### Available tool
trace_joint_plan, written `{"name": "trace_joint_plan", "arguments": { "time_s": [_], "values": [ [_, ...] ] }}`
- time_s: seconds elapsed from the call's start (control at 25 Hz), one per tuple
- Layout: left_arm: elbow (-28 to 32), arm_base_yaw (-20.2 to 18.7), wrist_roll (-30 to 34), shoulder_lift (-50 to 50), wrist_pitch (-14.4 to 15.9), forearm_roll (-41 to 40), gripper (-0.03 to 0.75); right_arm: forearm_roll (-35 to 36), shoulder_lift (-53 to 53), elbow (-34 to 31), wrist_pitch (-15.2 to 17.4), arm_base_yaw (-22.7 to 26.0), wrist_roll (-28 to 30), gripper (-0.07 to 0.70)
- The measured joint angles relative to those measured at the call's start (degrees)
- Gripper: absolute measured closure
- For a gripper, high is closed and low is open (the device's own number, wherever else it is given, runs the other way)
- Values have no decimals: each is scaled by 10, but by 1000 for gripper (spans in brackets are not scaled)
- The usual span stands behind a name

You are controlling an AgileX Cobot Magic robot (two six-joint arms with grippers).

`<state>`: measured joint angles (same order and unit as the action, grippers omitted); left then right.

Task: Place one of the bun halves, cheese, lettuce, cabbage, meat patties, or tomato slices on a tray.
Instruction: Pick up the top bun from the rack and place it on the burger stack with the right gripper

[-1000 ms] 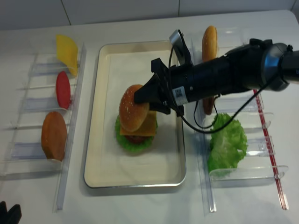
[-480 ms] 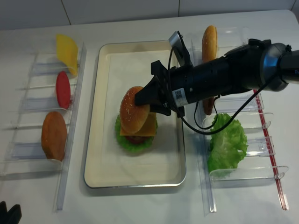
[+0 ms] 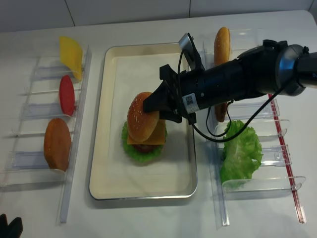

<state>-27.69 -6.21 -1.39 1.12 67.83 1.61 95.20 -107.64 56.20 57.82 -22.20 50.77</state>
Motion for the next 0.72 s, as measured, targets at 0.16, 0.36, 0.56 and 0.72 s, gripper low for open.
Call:
{"name": "trace_joint_plan", "arguments": {
  "time_s": [0.16, 0.36, 0.56, 0.72],
  "values": [
    [0, 0, 0, 0, 0, 0, 494, -3, 0, 0, -5, 0, 0, 379],
    [0, 0, 0, 0, 0, 0, 494, -24, 0, 0, -13, 0, -3, 338],
    [0, 0, 0, 0, 0, 0, 494, -31, 0, 0, -15, 0, -5, 313],
    [0, 0, 0, 0, 0, 0, 494, -34, 0, 0, -16, 0, -5, 310]
  ]
}}
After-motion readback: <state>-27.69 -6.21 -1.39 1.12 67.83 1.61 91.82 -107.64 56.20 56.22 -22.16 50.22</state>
